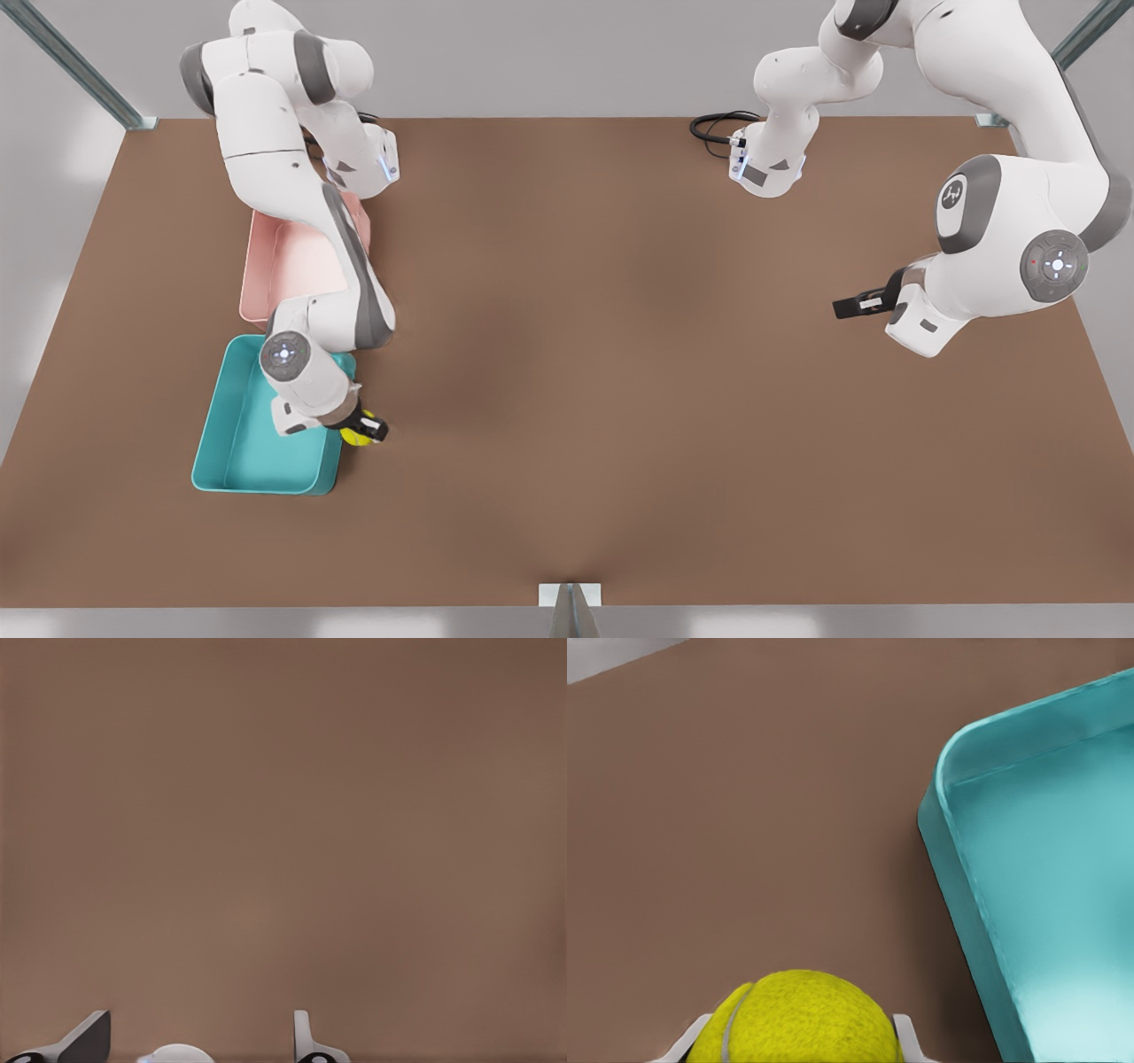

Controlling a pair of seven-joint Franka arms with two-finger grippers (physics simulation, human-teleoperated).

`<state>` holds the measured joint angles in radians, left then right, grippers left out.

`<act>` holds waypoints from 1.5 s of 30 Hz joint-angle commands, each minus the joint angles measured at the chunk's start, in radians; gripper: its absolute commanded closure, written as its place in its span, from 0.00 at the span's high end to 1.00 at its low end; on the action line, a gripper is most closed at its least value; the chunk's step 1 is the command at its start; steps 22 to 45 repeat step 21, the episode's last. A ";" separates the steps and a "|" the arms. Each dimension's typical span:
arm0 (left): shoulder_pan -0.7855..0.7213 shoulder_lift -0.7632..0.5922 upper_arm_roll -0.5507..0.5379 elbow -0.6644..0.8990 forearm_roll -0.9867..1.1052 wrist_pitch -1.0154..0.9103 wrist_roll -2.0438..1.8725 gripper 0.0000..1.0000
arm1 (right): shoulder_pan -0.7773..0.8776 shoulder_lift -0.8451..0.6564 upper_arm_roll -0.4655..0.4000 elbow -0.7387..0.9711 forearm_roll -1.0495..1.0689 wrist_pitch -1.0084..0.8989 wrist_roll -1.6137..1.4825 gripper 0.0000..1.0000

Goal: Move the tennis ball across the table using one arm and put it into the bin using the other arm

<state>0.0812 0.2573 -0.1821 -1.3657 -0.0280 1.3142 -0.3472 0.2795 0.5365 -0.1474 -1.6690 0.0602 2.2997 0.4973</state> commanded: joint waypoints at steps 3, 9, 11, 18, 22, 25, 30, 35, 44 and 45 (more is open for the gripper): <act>0.000 -0.001 0.000 0.000 0.000 -0.001 -0.015 1.00 | -0.056 -0.004 -0.095 -0.002 -0.006 -0.227 -0.588 0.68; 0.000 -0.001 0.000 0.000 0.002 -0.003 -0.015 1.00 | -0.057 0.020 -0.133 0.003 -0.006 -0.241 -0.648 1.00; 0.000 -0.001 0.000 0.000 0.002 -0.003 -0.015 1.00 | -0.048 -0.081 -0.123 0.040 -0.006 -0.416 -0.623 1.00; -0.003 -0.003 -0.002 0.000 0.000 -0.004 -0.036 1.00 | -0.040 -0.369 -0.037 0.226 -0.103 -0.890 -0.634 1.00; -0.003 -0.003 -0.004 0.000 0.000 -0.006 -0.044 1.00 | -0.052 -0.371 -0.034 0.256 -0.103 -0.939 -0.592 1.00; -0.003 -0.003 -0.004 0.000 0.000 -0.006 -0.044 1.00 | -0.052 -0.371 -0.034 0.256 -0.103 -0.939 -0.592 1.00; -0.003 -0.003 -0.004 0.000 0.000 -0.006 -0.044 1.00 | -0.052 -0.371 -0.034 0.256 -0.103 -0.939 -0.592 1.00; -0.003 -0.003 -0.004 0.000 0.000 -0.006 -0.044 1.00 | -0.052 -0.371 -0.034 0.256 -0.103 -0.939 -0.592 1.00; -0.003 -0.003 -0.004 0.000 0.000 -0.006 -0.044 1.00 | -0.052 -0.371 -0.034 0.256 -0.103 -0.939 -0.592 1.00; -0.003 -0.003 -0.004 0.000 0.000 -0.006 -0.044 1.00 | -0.052 -0.371 -0.034 0.256 -0.103 -0.939 -0.592 1.00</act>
